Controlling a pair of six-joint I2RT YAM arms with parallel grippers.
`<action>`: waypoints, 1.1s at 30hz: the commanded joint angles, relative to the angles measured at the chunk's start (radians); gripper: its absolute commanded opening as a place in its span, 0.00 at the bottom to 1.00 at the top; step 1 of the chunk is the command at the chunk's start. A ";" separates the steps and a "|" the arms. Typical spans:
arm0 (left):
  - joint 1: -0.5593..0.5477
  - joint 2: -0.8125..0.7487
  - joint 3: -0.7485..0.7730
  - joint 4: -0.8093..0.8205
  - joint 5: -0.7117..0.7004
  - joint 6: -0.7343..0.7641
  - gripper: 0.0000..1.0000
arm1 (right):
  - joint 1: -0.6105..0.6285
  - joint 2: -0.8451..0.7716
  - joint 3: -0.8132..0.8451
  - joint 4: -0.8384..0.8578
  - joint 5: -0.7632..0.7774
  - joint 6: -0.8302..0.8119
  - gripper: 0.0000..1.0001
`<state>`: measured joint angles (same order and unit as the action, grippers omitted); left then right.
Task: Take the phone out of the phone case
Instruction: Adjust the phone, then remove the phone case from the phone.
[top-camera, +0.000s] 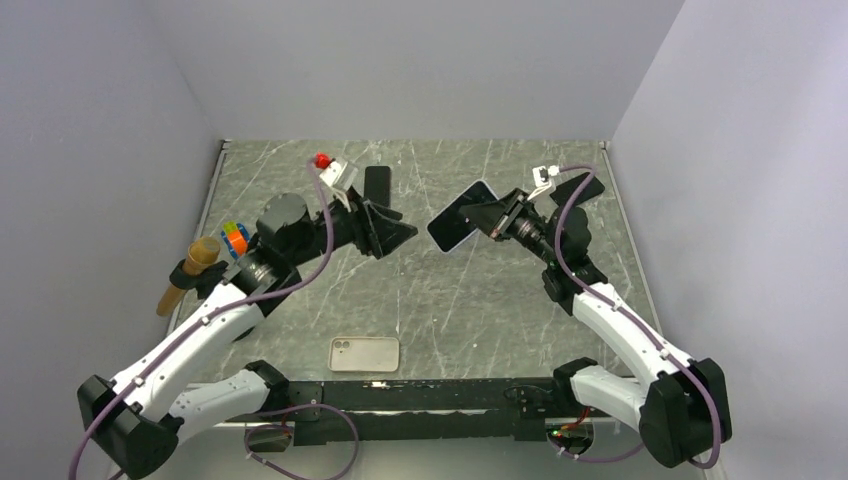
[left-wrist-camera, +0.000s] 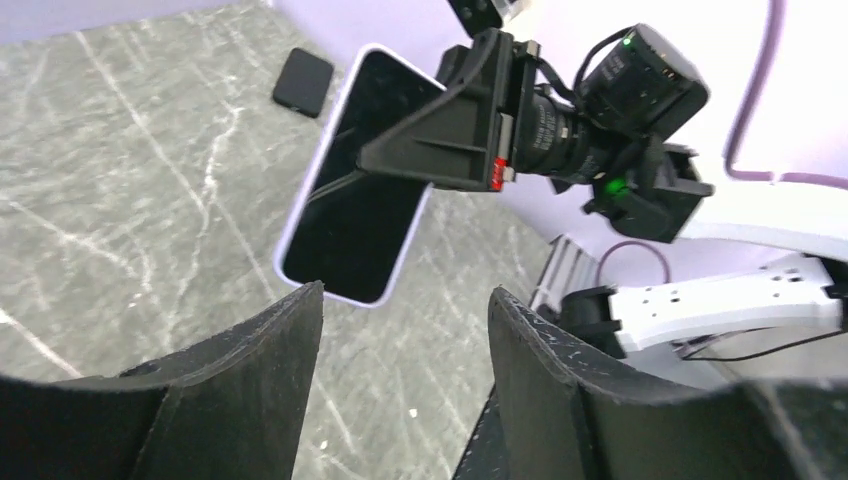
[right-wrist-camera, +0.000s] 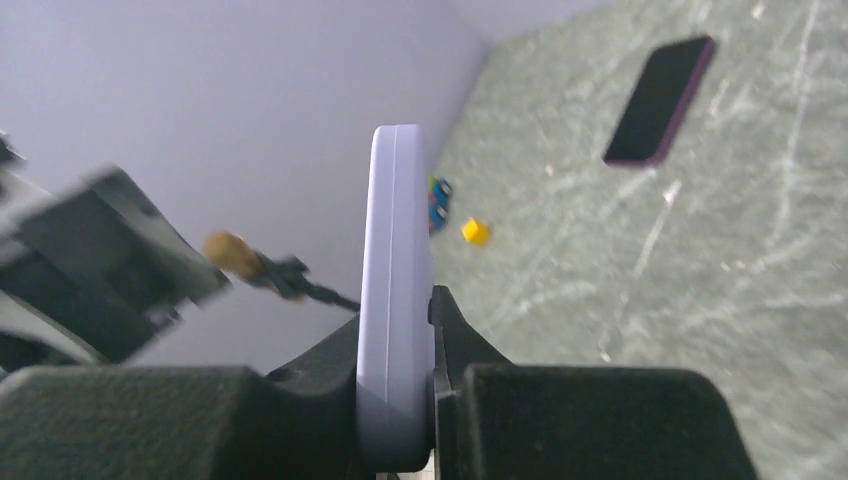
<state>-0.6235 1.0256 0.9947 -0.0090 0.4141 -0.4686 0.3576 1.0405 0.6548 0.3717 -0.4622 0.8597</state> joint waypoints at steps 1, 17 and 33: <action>-0.002 -0.002 -0.118 0.301 0.076 -0.204 0.67 | 0.005 0.025 -0.036 0.491 0.103 0.270 0.00; -0.027 0.157 -0.206 0.602 0.183 -0.421 0.40 | 0.035 0.181 -0.125 0.979 0.149 0.549 0.00; -0.027 0.184 -0.196 0.624 0.147 -0.435 0.40 | 0.038 0.216 -0.140 1.060 0.125 0.601 0.00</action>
<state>-0.6479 1.2068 0.7807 0.5491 0.5705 -0.9024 0.3920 1.2648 0.5087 1.2804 -0.3454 1.4326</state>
